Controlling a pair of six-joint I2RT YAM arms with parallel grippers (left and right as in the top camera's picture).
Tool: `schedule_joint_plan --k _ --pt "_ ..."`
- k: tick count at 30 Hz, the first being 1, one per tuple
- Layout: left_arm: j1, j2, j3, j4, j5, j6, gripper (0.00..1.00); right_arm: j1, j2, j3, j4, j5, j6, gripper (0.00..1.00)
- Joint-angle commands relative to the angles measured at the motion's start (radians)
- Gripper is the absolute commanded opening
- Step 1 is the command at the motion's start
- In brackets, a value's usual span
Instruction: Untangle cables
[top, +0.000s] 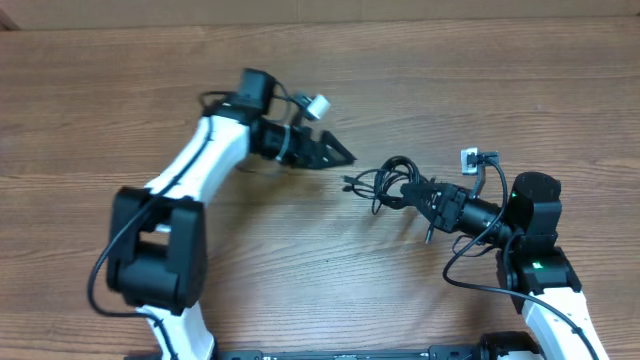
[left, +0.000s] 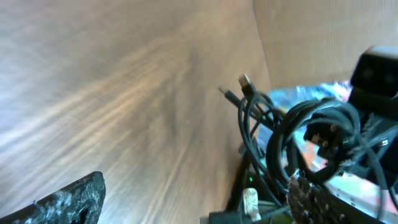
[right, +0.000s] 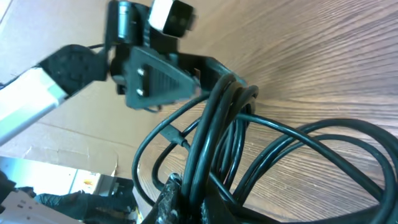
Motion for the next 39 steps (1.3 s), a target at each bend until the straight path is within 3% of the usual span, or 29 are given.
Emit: schedule_joint_plan --k 1,4,7,22,27,32,39 --pt "0.013 -0.076 0.030 0.000 -0.019 0.016 0.93 0.032 -0.002 0.026 -0.020 0.104 0.021 0.04" --pt "0.001 -0.097 0.030 0.000 -0.020 0.016 0.92 0.058 0.016 0.026 -0.117 0.251 0.020 0.52" --pt "-0.030 -0.096 0.029 -0.009 -0.062 0.016 0.91 0.067 0.049 0.026 -0.209 0.323 0.013 0.65" --pt "-0.393 -0.096 0.029 -0.106 -0.774 0.019 0.91 0.047 0.033 0.034 -0.339 0.666 0.060 0.68" --pt "-0.468 -0.096 0.029 -0.094 -0.832 0.021 0.88 -0.048 0.004 0.088 -0.460 0.743 0.073 0.70" --pt "-0.539 -0.092 0.029 -0.046 -0.999 0.024 0.86 -0.205 0.001 0.175 -0.585 0.750 0.069 0.72" --pt "-0.594 -0.064 0.028 -0.036 -1.003 0.011 0.78 -0.280 0.001 0.189 -0.654 0.740 0.069 0.72"
